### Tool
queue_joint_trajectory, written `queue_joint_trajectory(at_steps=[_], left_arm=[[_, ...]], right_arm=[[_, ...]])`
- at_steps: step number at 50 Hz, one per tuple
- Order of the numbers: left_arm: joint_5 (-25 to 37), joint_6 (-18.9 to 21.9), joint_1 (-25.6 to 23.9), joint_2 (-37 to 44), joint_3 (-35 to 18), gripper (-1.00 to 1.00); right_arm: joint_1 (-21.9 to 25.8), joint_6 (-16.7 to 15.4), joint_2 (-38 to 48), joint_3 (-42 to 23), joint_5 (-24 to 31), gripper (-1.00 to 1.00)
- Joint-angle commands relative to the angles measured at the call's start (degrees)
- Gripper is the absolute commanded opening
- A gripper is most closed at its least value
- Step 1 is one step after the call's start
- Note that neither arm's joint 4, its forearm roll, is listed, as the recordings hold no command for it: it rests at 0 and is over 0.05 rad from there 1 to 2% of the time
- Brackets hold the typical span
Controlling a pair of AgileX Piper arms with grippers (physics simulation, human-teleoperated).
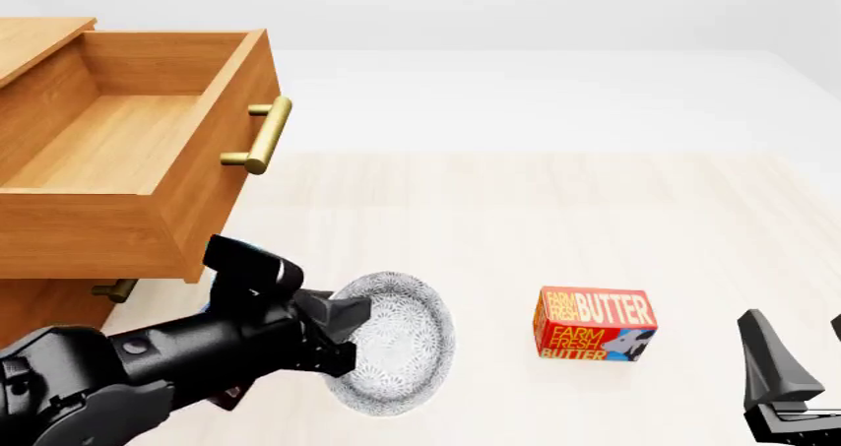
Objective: Put the bowl in the top drawer of the cabinet.
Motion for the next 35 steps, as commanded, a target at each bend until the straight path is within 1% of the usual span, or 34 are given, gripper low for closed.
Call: queue_joint_trajectory(at_steps=[1,7,28,35], left_arm=[[2.9,2.1,-0.5,-4.3,-1.1,-1.00],[5.0,3.6,-0.5,-7.3,-1.8,-1.00],[11.7,6.6,0.6,-16.2,-4.6,-1.00],[14.1,8.2,1.0,-19.2,-6.4,-1.00]], right_arm=[[0.0,0.0,0.0,0.0,0.0,1.00],[0.0,0.0,0.0,0.0,0.0,1.00],[0.0,0.0,0.0,0.0,0.0,1.00],[0.0,0.0,0.0,0.0,0.0,1.00]])
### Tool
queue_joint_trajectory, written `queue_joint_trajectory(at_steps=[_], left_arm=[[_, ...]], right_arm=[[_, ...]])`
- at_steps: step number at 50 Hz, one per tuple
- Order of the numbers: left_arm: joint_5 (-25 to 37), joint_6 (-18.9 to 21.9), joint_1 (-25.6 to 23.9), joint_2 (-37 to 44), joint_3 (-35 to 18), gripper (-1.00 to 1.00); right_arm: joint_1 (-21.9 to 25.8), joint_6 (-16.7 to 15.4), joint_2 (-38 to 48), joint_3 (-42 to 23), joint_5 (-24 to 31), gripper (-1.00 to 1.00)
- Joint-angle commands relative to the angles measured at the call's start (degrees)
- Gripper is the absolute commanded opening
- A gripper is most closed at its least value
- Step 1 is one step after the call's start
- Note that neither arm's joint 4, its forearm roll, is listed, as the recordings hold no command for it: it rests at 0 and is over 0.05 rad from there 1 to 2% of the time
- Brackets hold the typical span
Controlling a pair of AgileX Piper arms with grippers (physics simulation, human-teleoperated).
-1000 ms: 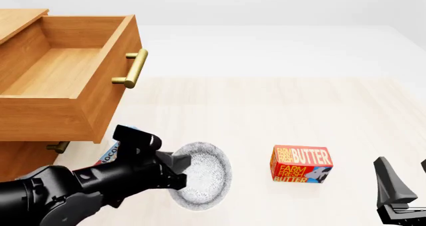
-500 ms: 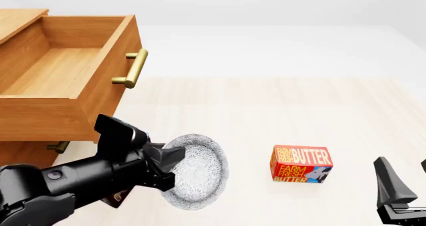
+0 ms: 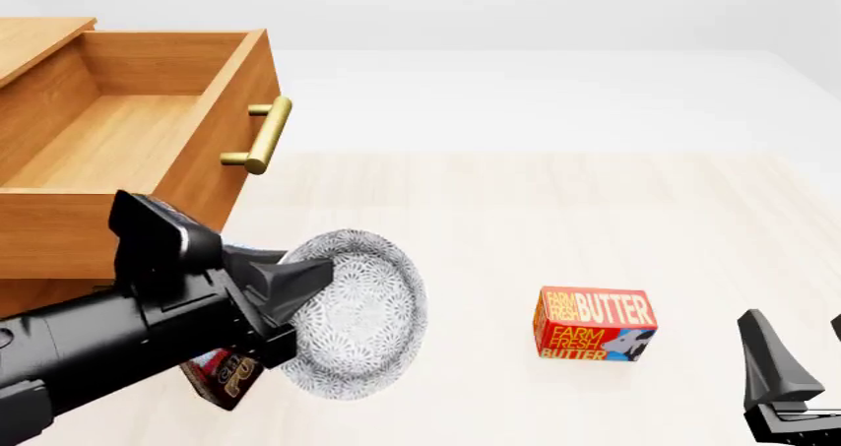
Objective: Put the bowl in the top drawer of the cabinet.
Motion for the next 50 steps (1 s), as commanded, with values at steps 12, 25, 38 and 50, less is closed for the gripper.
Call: queue_joint_trajectory(at_steps=[12,25,38,50], left_arm=[[7.1,5.1,2.0,-8.7,-5.7,-1.00],[10.6,7.6,4.2,-11.4,-10.5,-1.00],[12.9,9.4,7.2,-12.2,-15.9,-1.00],[13.3,9.5,10.8,-11.2,-19.8,-1.00]], right_arm=[[0.0,0.0,0.0,0.0,0.0,1.00],[0.0,0.0,0.0,0.0,0.0,1.00],[0.0,0.0,0.0,0.0,0.0,1.00],[0.0,0.0,0.0,0.0,0.0,1.00]])
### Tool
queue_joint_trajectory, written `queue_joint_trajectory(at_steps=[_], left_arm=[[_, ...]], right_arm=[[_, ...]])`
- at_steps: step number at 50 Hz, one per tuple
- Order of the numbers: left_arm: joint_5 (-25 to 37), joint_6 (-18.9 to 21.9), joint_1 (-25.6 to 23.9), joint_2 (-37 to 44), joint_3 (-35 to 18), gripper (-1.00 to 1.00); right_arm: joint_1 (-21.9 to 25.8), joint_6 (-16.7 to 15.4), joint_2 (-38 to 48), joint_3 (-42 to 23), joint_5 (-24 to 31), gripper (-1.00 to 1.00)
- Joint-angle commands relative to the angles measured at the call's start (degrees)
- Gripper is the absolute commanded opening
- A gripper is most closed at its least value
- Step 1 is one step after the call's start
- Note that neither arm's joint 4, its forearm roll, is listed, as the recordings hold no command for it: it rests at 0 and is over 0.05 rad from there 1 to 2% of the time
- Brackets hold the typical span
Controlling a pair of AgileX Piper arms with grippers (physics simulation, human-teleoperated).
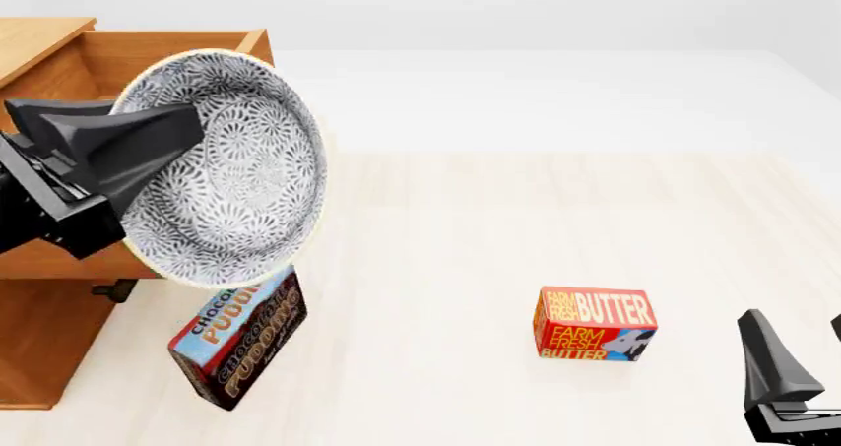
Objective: Put the bowl in the top drawer of the cabinet.
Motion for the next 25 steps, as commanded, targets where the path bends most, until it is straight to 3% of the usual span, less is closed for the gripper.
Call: queue_joint_trajectory(at_steps=[1,25], left_arm=[[0.6,0.8,2.9,0.3,-4.2,-1.00],[-1.3,-2.1,12.2,5.9,-9.4,-1.00]], right_arm=[[0.0,0.0,0.0,0.0,0.0,1.00],[0.0,0.0,0.0,0.0,0.0,1.00]])
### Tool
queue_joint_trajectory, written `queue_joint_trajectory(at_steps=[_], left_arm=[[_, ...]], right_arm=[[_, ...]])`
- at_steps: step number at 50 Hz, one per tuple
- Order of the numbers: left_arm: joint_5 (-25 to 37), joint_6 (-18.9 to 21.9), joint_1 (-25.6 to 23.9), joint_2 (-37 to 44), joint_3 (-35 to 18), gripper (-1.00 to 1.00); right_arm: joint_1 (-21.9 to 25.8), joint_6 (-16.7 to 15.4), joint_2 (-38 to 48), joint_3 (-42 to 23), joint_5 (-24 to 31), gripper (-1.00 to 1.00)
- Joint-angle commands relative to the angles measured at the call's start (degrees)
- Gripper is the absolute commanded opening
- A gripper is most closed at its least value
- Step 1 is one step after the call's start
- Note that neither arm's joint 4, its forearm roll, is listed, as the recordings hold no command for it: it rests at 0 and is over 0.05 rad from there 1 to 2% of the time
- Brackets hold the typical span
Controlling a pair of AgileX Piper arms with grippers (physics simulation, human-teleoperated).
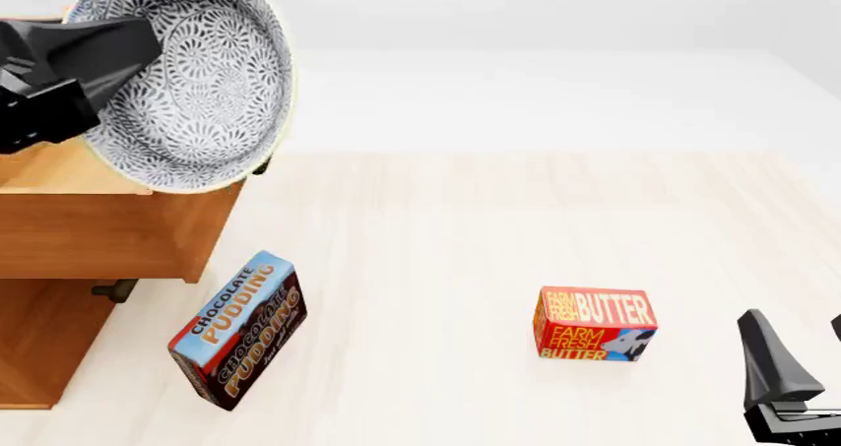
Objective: Put the bowl in the top drawer of the cabinet.
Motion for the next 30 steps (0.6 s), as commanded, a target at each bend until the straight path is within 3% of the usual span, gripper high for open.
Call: queue_joint_trajectory(at_steps=[1,30], left_arm=[[-1.0,-1.1,4.4,2.1,-2.8,-1.00],[-3.4,-6.6,14.9,12.6,-6.4,-1.00]], right_arm=[[0.0,0.0,0.0,0.0,0.0,1.00],[0.0,0.0,0.0,0.0,0.0,1.00]])
